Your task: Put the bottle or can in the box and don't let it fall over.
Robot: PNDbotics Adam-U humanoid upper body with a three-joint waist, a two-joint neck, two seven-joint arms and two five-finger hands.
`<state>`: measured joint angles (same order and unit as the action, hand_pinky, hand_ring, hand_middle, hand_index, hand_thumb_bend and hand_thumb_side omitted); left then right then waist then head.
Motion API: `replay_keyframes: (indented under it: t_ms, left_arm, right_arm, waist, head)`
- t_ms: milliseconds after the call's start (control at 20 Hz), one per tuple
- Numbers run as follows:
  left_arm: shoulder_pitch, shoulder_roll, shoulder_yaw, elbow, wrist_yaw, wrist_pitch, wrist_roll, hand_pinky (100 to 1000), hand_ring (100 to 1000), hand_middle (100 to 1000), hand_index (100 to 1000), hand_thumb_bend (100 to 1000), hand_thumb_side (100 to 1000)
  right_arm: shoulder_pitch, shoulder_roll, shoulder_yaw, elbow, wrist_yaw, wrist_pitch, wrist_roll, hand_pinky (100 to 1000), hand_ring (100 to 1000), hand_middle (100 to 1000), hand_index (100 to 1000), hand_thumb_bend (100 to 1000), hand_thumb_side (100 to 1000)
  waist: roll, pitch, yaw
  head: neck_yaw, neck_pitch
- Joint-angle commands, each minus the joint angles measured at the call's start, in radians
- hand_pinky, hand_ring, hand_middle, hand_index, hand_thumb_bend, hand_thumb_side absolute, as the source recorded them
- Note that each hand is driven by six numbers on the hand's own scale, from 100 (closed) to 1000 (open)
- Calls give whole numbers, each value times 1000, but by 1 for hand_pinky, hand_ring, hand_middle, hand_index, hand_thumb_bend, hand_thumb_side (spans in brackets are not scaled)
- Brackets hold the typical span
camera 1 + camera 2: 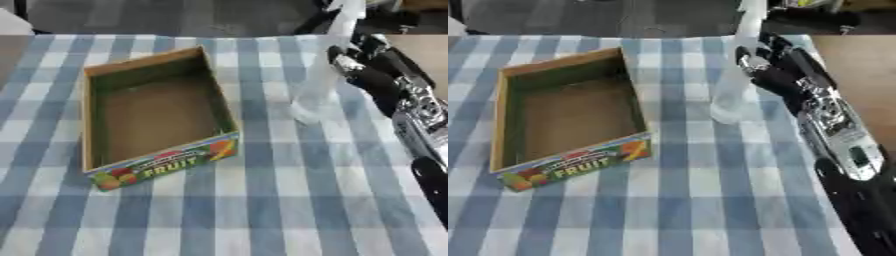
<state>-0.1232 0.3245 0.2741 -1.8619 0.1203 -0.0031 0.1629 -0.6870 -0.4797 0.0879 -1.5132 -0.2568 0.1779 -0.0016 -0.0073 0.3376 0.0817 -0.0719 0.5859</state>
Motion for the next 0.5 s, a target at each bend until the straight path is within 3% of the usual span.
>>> replay_keyframes:
  t_ms: [50,500]
  left_arm:
    - [-6,14,0,-19,1,0,-5,1000,501,587,761,727,407]
    - [-9,12,-1,-20,1,0,-8,1000,501,587,761,723,407]
  right_arm:
    - [-21,-15,-2,-7,1,-1,-2,833,982,1000,897,147,304]
    - [-41,-15,-2,-5,1,1,-3,833,985,1000,886,147,305]
  waist:
    - [2,-13,3]
    - [0,-2,9]
  head:
    - [-3,-17]
    - [-5,-24]
